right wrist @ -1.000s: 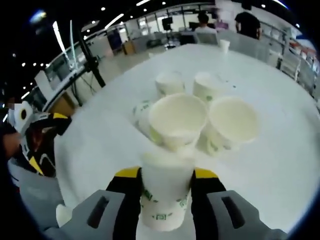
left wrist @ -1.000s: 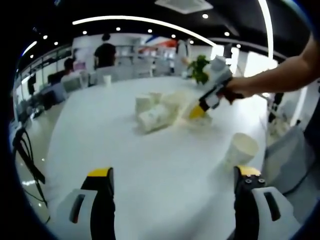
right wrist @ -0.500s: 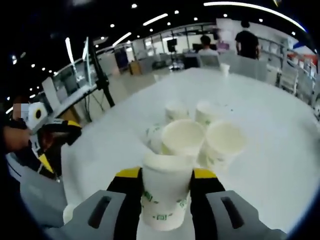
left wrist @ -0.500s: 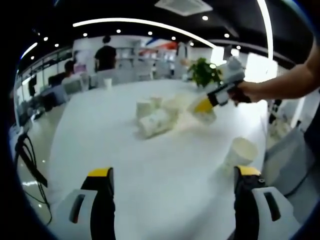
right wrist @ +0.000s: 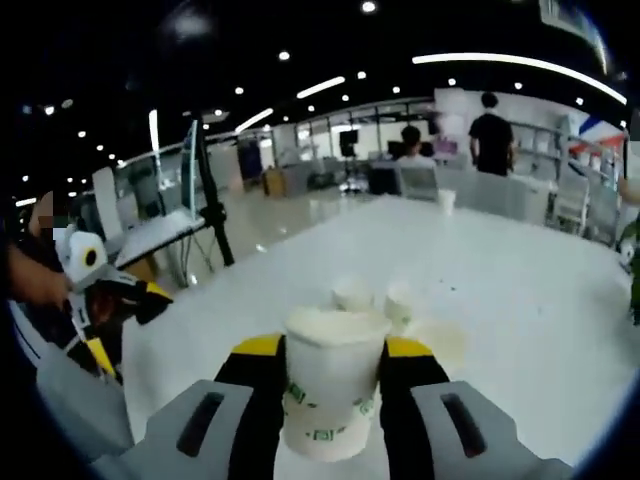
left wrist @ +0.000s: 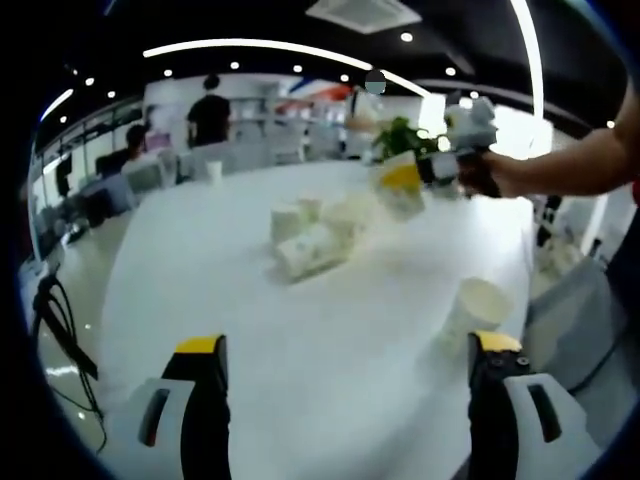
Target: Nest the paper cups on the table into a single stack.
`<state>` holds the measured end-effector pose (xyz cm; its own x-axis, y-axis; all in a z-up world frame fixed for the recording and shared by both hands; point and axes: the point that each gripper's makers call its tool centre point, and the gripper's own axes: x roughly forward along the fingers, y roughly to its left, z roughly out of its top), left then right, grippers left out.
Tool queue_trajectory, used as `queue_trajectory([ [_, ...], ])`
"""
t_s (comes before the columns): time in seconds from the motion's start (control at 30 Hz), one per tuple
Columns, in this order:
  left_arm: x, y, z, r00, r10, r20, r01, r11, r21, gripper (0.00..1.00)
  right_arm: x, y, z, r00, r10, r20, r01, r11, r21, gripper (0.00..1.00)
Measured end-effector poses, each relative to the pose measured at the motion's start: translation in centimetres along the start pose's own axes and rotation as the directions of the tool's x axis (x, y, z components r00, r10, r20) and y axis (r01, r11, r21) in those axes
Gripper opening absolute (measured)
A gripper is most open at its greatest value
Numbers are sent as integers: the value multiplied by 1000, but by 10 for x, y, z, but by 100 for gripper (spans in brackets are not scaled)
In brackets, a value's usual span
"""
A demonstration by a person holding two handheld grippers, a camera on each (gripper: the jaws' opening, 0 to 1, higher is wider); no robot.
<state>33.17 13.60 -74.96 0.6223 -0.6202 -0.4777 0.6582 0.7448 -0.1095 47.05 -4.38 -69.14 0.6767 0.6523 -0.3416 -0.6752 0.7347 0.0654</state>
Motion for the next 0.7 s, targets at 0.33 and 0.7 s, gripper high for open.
queue_trajectory([
  [0.33, -4, 1, 5, 1000, 0, 9, 0, 1000, -2, 98, -2, -5, 42, 981, -21, 192, 32, 998, -55, 34],
  [0.7, -6, -9, 11, 999, -40, 34, 40, 999, 11, 98, -7, -15, 61, 959, -31, 282, 48, 997, -53, 34],
])
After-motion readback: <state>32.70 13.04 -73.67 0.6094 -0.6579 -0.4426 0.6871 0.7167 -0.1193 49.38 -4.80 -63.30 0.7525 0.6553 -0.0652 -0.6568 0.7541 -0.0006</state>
